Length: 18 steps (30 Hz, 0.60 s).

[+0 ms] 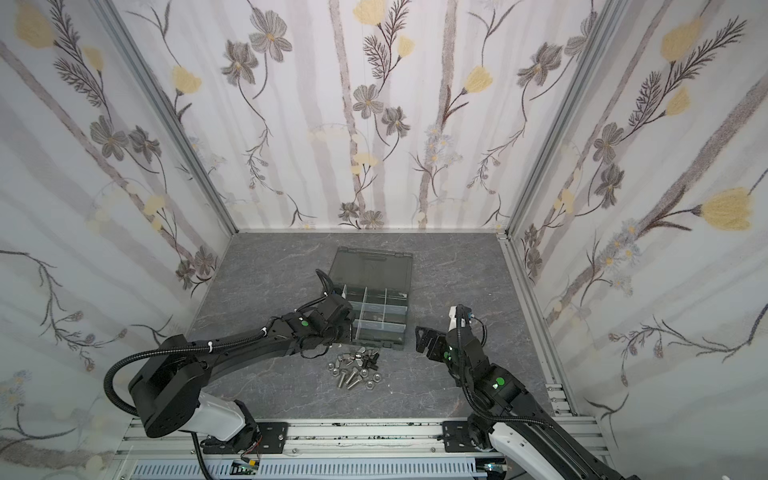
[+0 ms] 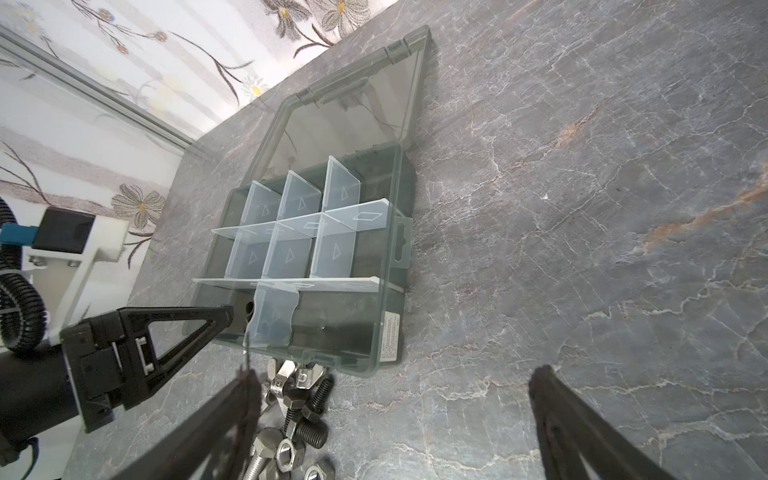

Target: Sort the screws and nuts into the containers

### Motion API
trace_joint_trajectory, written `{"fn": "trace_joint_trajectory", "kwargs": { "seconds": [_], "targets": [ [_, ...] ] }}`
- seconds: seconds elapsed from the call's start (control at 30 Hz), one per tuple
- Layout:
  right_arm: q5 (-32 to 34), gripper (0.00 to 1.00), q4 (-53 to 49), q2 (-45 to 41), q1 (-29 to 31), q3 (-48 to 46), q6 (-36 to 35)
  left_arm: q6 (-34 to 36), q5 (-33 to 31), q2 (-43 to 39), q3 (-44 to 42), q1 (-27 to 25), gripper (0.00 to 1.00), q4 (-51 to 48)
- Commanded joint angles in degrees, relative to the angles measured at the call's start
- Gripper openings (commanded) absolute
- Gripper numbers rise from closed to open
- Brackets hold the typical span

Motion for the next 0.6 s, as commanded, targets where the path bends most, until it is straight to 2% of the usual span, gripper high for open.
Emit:
{"fn": "trace_joint_trajectory", "kwargs": {
  "seconds": [0.0, 0.2, 0.57],
  "targets": [
    [0.69, 1.0, 0.04, -0.38, 0.1, 0.36, 0.51, 0.19, -0.65, 0.57, 0.55, 0.44, 0.27, 0.91],
    [0.32, 1.0, 0.66, -0.12, 0.07, 0.36, 0.62, -0.18, -0.68, 0.87, -0.01, 0.9, 0.37, 1.2],
    [0.01, 1.0, -0.25, -1.26, 0.08, 1.16, -1.3, -1.82, -2.01, -1.24, -0.6, 1.01, 0.43, 1.55]
  ]
}}
